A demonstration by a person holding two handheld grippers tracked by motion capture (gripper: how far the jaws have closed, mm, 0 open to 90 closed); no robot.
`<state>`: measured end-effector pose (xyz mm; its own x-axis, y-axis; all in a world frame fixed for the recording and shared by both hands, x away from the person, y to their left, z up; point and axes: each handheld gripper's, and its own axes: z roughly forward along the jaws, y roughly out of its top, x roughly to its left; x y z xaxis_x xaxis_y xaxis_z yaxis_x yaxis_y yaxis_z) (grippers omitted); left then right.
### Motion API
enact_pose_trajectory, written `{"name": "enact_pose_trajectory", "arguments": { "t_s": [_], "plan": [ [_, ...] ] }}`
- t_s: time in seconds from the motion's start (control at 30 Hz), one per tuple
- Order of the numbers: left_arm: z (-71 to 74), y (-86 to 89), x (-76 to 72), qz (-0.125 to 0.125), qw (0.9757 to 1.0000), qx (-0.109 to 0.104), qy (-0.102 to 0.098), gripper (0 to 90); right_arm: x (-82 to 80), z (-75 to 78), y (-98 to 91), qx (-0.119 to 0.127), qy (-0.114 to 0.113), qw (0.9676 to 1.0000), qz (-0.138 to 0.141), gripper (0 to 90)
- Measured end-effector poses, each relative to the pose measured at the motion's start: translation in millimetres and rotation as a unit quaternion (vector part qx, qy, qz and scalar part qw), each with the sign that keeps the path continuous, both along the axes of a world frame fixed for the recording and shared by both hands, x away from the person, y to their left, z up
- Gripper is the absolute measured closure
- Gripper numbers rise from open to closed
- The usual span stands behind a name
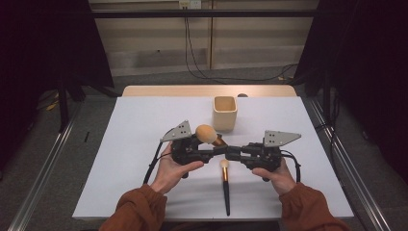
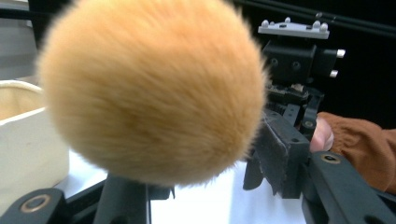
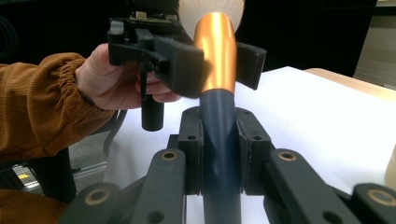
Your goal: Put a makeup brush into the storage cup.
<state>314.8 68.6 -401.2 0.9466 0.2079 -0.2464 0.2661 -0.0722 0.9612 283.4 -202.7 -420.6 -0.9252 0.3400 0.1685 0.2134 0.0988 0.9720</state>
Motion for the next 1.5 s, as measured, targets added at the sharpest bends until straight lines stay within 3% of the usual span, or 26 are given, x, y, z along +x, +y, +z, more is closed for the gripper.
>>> {"name": "enact_pose_trajectory", "arguments": {
  "t_s": [0.6,1.13,1.5],
  "plan": [
    [1.2,1.4,1.2,-0.021,0.9989,-0.026,0.033,63.4,0.7,-2.0,0.9,0.0,0.005,0.9999,0.01,74.7],
    [2.4,0.5,0.1,-0.025,0.9992,-0.013,0.029,65.1,3.1,-3.0,3.0,-0.009,0.025,0.9995,0.016,72.5],
    [2.1,2.8,2.2,-0.017,0.9994,-0.004,0.029,65.6,3.4,-2.1,2.8,-0.016,0.036,0.9992,0.009,53.7]
  ]
}}
